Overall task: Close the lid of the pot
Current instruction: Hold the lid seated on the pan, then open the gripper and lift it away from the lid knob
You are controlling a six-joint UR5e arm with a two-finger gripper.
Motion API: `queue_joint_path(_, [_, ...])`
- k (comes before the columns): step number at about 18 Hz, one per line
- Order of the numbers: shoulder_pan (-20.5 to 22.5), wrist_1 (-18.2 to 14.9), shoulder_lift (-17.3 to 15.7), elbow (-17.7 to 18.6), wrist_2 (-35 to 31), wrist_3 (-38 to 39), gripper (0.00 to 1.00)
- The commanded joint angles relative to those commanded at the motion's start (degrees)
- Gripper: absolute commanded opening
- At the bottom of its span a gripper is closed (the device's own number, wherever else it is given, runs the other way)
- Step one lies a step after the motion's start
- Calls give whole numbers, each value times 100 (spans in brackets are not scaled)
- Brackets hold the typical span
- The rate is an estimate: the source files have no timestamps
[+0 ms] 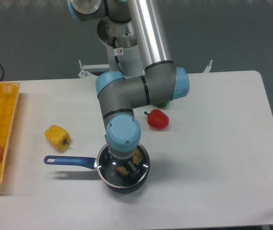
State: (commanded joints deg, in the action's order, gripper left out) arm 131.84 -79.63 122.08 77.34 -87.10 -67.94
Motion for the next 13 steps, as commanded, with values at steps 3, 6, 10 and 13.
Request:
queue_joint_path(3, [-9, 0, -9, 0, 0, -9, 68])
queue_joint_path(6, [-9, 9, -9, 0, 0, -9, 72])
queue_joint_path(10, [-9, 0, -26, 0, 0, -17, 73])
queue_joint_path(13, [0, 9, -79, 9, 0, -35, 92])
